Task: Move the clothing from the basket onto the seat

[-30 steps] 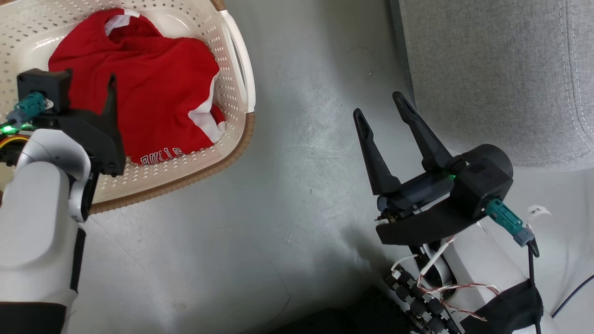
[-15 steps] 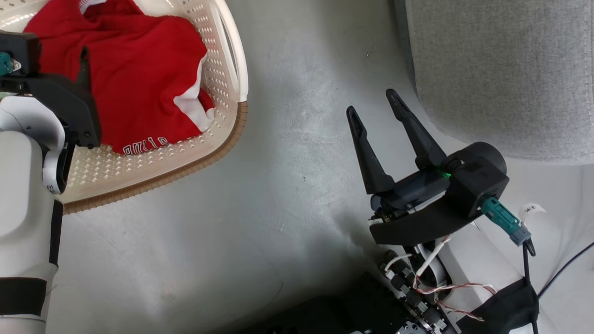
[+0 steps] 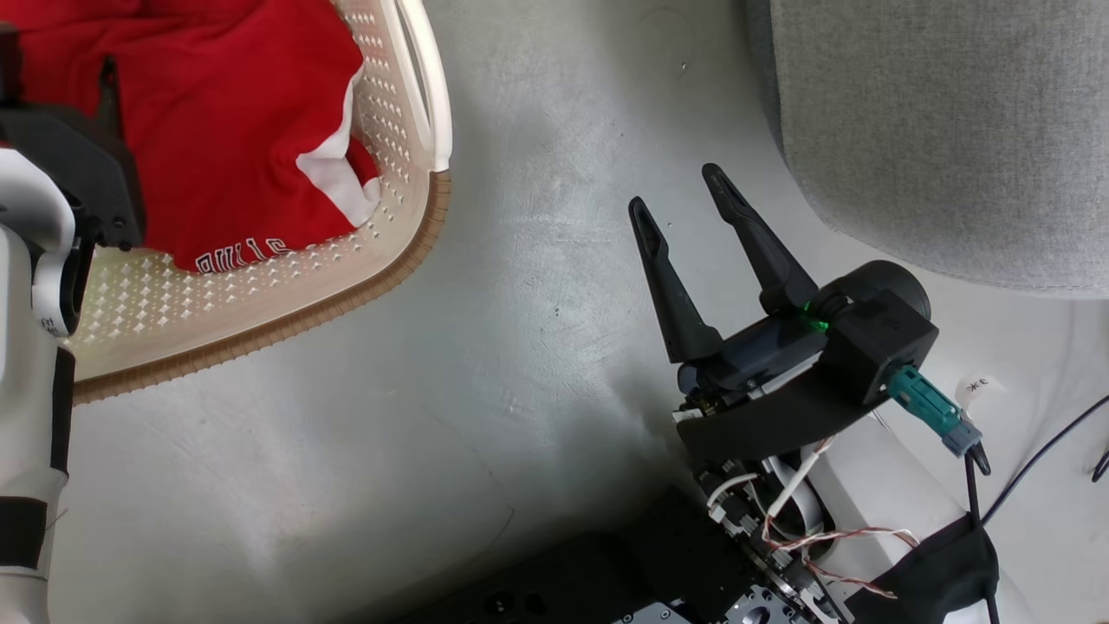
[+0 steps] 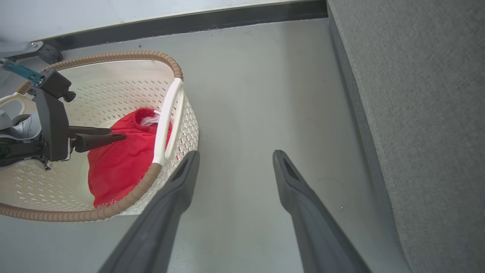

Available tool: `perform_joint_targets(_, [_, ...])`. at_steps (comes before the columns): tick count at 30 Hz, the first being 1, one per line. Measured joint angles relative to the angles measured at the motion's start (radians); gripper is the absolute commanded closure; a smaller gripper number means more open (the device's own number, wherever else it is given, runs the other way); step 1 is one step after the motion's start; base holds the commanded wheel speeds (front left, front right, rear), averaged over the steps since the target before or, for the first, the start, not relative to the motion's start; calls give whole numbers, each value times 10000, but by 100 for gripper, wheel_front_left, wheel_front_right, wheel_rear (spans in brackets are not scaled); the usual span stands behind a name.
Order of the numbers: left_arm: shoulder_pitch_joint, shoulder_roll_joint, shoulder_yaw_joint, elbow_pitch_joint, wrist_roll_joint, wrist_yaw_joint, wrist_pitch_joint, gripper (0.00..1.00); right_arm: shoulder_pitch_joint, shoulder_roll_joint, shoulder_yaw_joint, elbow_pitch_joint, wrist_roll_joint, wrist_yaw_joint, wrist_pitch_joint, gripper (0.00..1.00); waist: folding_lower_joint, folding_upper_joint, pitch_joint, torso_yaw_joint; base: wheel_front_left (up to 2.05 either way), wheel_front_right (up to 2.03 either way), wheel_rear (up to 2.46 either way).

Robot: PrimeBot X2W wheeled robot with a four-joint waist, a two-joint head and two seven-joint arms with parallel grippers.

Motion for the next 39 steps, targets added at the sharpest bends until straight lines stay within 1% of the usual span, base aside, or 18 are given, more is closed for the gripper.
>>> perform_joint_targets(3, [-161,-4,-134,15,59,-13,8,0,-32,4,-2,12,35,-10,0,0,0,0,118,-38,0,0,0])
perform_joint_targets(4, [-192,-17,-153,38,73,-84,4,0,-32,2,10,29,36,-10,0,0,0,0,149,-44,0,0,0])
perform_joint_targets(9, [-260,-42,-299,144,117,-173,4,0,-12,4,35,84,82,-19,0,0,0,-1,210,-73,0,0,0])
perform_joint_targets(11, [-350,-59,-372,151,132,-180,-6,0,39,4,40,107,109,-86,0,0,0,0,233,-70,0,0,0])
perform_joint_targets(14, [-389,-109,-431,201,146,-190,-8,0,142,4,82,127,127,-94,0,0,0,0,265,-62,0,0,0])
perform_joint_targets(20, [-504,-174,-619,397,148,-426,-96,0,155,4,113,127,301,-98,0,0,0,0,306,-60,0,0,0])
perform_joint_targets(27, [-548,-439,-732,709,123,-445,-98,0,154,6,56,151,326,-98,0,0,0,0,333,-72,0,0,0])
perform_joint_targets(30, [-546,-479,-765,838,96,-522,-100,0,154,6,8,174,326,-98,0,0,0,0,338,-74,0,0,0])
perform_joint_targets(38, [-546,-552,-899,1114,48,-537,-194,0,153,6,-81,176,313,-96,0,0,0,0,349,-63,0,0,0])
perform_joint_targets(39, [-546,-546,-915,1149,50,-543,-196,6,153,6,-88,174,313,-96,0,0,0,0,349,-63,0,0,0])
